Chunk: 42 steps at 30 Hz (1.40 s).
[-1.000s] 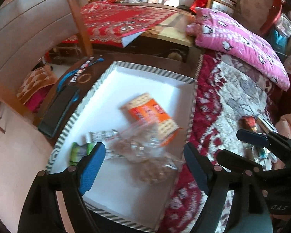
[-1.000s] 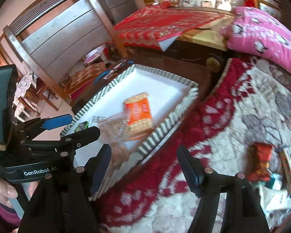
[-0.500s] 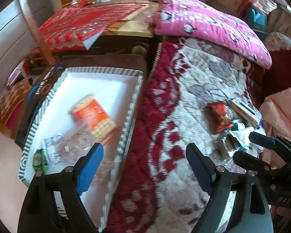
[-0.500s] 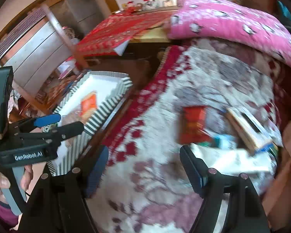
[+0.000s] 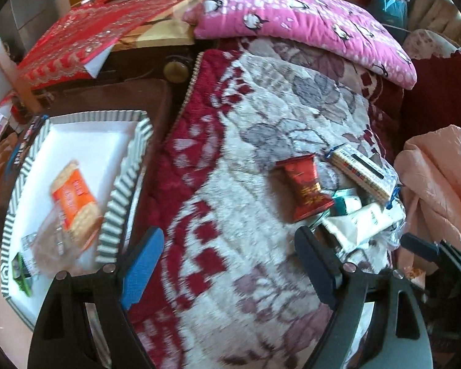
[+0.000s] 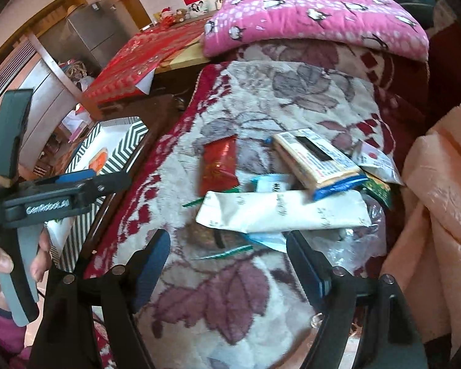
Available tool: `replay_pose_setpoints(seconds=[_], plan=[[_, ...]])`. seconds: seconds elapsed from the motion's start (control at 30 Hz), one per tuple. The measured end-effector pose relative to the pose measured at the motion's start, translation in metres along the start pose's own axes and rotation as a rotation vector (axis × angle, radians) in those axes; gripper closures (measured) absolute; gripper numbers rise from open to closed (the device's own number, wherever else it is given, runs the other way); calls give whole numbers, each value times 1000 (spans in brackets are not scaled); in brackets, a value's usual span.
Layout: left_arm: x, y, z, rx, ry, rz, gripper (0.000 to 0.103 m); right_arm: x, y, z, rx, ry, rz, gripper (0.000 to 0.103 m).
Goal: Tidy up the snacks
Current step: 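Grasp the red candy with the left gripper while the right grasps the white biscuit box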
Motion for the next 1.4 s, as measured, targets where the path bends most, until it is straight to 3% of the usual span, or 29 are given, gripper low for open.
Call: replay_pose_setpoints(seconds=[0.57,0.83,1.17,1.4], plan=[[57,-32,68,-104,68,-17,17,34,17,14,-37,-4,60,20],[62,-34,89,-140,65,-27,17,56,-15,13,-7,38,22,16],[64,-39,100,-164,14,-4,17,83,-71,67,-152,107,-158,14],[68,-39,113,-176,-33,9,17,94,-78,104,-233,63,-186,14]])
Point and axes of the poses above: each gripper's, at about its wrist camera, not at the fingertips, and z roughly the way its jaws point, x to its right, y to its underside, the point moved 2 cm from there along z, roughly the way its jaws point, and after that the axes turned 8 degrees about -z, right-handed, at the moved point
